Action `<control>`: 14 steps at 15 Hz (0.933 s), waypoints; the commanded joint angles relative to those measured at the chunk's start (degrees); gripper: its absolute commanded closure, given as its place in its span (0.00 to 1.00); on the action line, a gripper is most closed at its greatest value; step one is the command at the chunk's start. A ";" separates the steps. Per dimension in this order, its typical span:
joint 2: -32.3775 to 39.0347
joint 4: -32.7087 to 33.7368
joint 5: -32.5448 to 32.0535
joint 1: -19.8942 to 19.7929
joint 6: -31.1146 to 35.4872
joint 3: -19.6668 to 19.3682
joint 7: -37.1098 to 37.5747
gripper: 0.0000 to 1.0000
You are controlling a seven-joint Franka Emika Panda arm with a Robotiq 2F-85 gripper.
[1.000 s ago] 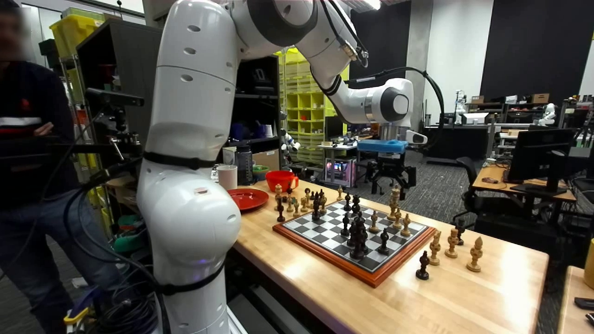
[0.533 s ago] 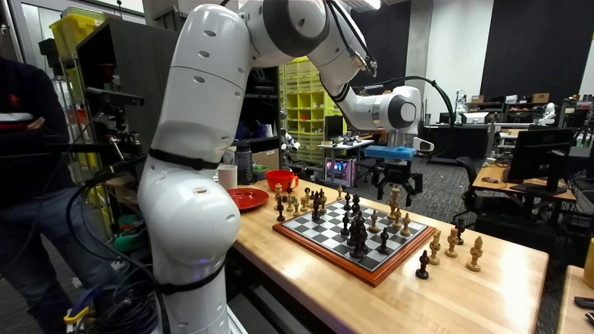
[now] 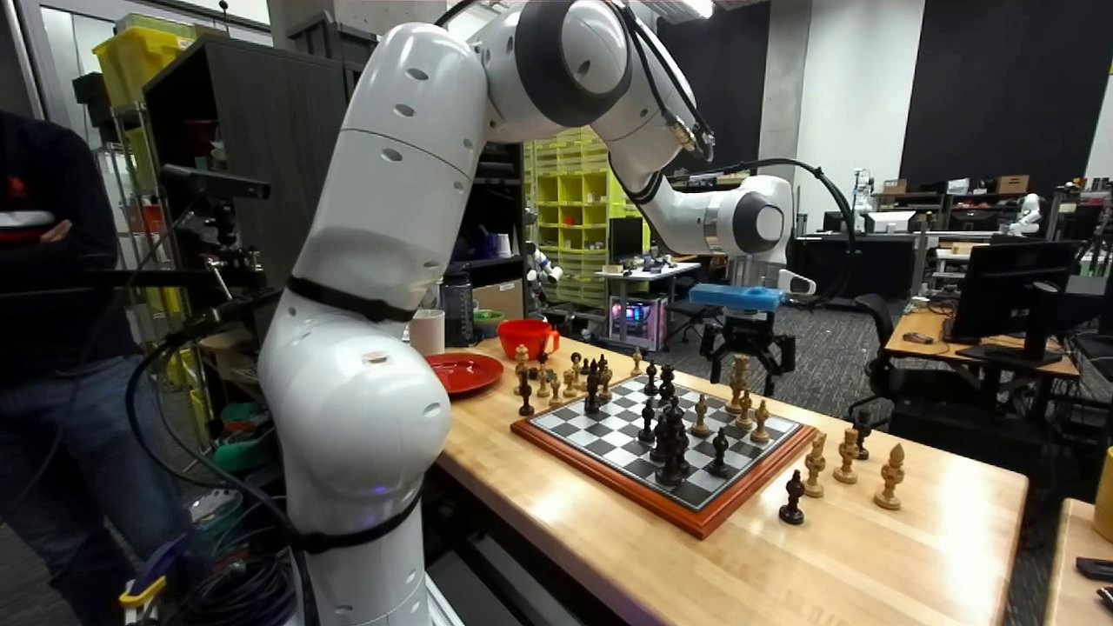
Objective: Move the beige chest piece forward between the other two beige chest pieces
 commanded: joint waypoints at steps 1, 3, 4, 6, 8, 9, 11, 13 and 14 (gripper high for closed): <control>1.63 2.37 0.86 -0.47 -1.37 0.25 -1.93 0.27; 2.08 2.78 0.93 -0.53 -1.49 0.31 -2.49 0.39; 2.24 2.97 0.93 -0.56 -1.43 0.32 -2.67 0.48; 2.33 3.16 0.82 -0.56 -1.42 0.26 -2.76 0.62; 2.33 3.28 0.69 -0.58 -1.36 0.22 -2.98 0.78; 2.20 3.22 0.58 -0.58 -1.30 0.16 -3.00 0.87; 1.81 2.99 0.35 -0.58 -1.21 0.04 -2.83 1.00; 1.23 2.78 0.29 -0.71 -1.19 -0.02 -2.87 0.94; 0.92 2.69 0.31 -0.77 -1.15 -0.04 -2.91 0.94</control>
